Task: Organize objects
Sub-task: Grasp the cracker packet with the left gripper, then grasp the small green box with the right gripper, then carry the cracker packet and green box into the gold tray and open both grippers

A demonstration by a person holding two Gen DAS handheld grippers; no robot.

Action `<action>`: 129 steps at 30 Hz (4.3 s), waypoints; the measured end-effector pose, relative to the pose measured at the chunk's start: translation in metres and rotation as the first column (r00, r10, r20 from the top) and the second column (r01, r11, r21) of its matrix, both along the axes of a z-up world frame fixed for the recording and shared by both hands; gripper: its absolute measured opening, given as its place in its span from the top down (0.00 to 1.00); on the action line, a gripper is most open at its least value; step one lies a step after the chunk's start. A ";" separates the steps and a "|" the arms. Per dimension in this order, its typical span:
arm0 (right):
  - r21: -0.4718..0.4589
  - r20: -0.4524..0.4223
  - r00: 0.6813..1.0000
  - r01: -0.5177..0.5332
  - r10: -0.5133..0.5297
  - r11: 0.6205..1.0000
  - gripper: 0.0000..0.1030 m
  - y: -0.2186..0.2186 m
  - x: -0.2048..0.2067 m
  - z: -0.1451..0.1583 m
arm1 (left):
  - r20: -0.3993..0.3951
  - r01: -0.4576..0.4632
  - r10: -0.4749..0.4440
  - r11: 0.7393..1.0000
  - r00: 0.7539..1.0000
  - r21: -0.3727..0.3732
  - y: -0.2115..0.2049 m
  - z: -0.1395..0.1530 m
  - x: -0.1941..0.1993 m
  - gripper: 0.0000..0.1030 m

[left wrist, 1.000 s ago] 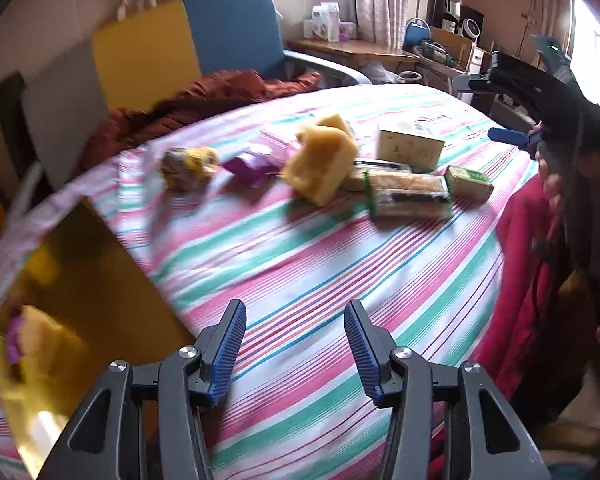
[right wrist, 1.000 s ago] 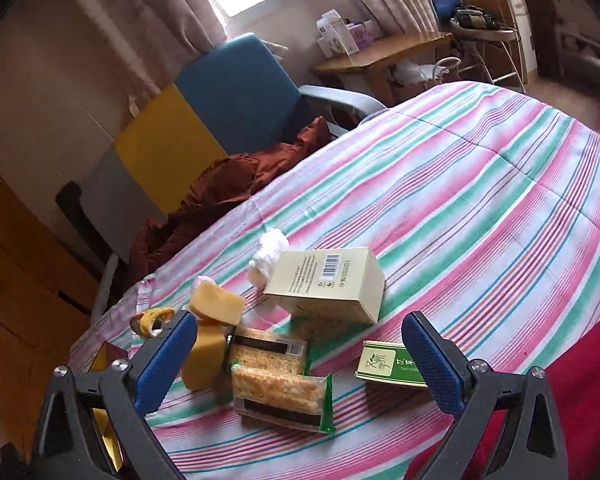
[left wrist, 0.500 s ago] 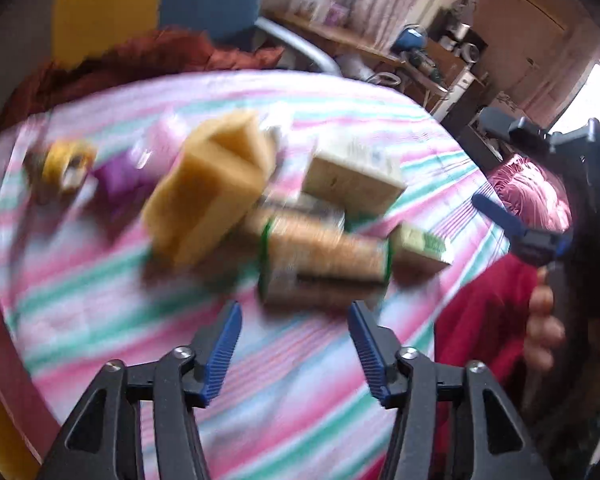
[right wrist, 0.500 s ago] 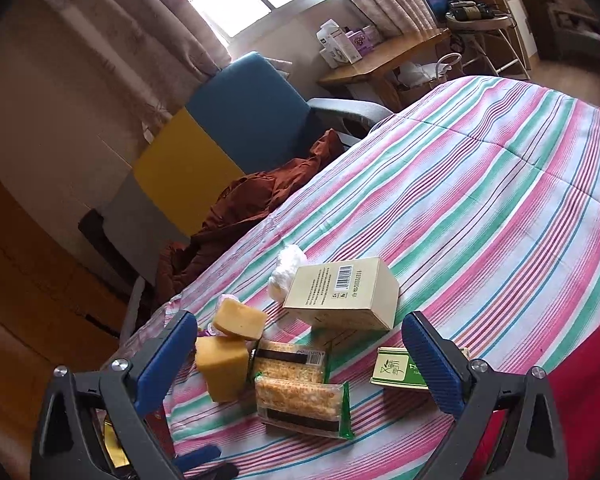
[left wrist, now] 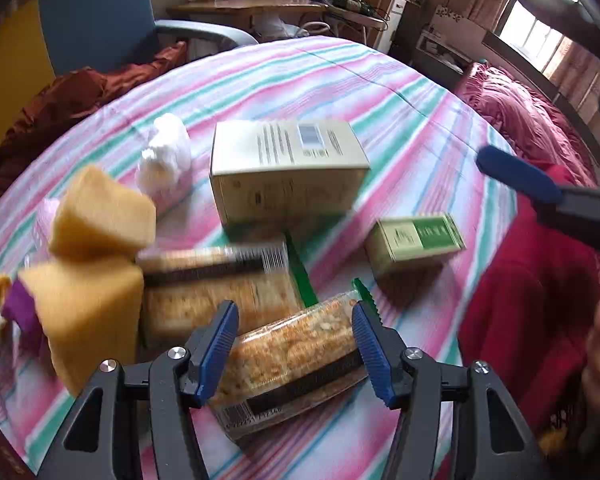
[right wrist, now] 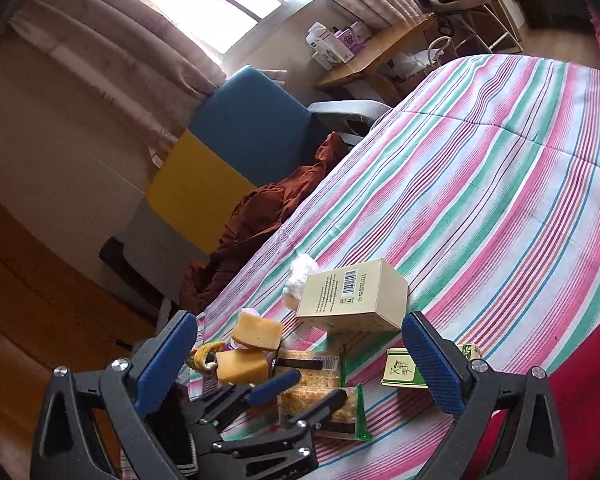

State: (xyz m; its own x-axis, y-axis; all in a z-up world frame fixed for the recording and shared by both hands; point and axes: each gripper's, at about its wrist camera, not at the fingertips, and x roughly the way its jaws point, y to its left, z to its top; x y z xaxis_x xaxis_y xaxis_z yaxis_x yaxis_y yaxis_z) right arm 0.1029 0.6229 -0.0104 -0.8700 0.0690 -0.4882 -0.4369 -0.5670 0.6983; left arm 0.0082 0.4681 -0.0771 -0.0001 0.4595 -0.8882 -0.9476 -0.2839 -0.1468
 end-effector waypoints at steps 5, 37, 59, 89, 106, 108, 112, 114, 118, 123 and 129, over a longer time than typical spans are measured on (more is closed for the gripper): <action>0.002 0.014 1.000 -0.002 0.002 1.000 0.00 0.000 -0.002 -0.001 | 0.055 0.000 0.001 1.000 0.998 -0.019 -0.040 -0.002 0.005 0.42; -0.047 0.264 0.955 -0.129 0.137 0.991 0.00 0.001 -0.027 -0.014 | 0.015 -0.055 0.055 0.998 0.998 0.028 -0.119 -0.009 0.022 0.51; -0.049 0.781 0.606 -0.184 0.153 0.982 0.27 0.015 -0.067 -0.071 | 0.039 -0.164 0.161 0.978 0.986 0.125 -0.171 -0.014 0.035 0.51; 0.232 0.379 0.697 -0.708 0.608 0.667 0.27 -0.294 -0.140 0.040 | 0.148 -0.789 0.792 0.532 0.592 0.306 -0.429 0.074 -0.080 0.52; 0.105 0.384 0.434 -0.898 0.815 0.428 0.13 -0.440 -0.172 -0.024 | 0.075 -0.917 0.938 0.310 0.338 0.252 -0.511 0.056 -0.119 0.48; 0.102 0.396 0.429 -0.899 0.812 0.426 0.12 -0.441 -0.170 -0.026 | 0.068 -0.917 0.940 0.307 0.333 0.254 -0.514 0.057 -0.111 0.48; 0.086 0.389 0.434 -0.896 0.813 0.436 0.09 -0.438 -0.165 -0.029 | 0.057 -0.913 0.941 0.308 0.334 0.266 -0.510 0.059 -0.094 0.48; 0.092 0.386 0.439 -0.894 0.812 0.439 0.08 -0.437 -0.162 -0.028 | 0.034 -0.906 0.939 0.319 0.342 0.278 -0.505 0.063 -0.086 0.48; 0.134 0.394 0.460 -0.885 0.796 0.446 0.07 -0.439 -0.157 -0.025 | -0.030 -0.885 0.929 0.360 0.368 0.295 -0.490 0.070 -0.075 0.48; 0.224 0.411 0.513 -0.858 0.753 0.462 0.02 -0.436 -0.145 -0.015 | -0.086 -0.861 0.913 0.405 0.399 0.308 -0.473 0.076 -0.062 0.48; 0.371 0.435 0.585 -0.809 0.684 0.455 0.00 -0.438 -0.131 -0.005 | -0.157 -0.833 0.887 0.463 0.435 0.304 -0.454 0.077 -0.049 0.47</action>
State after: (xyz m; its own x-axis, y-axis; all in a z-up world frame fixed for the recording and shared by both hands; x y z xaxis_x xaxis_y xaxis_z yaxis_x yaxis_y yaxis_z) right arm -0.0282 0.1851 -0.0152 -0.5921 -0.2858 -0.7535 0.2422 -0.9549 0.1718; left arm -0.0406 0.0146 0.0000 -0.6865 0.2140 -0.6950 -0.2262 -0.9711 -0.0756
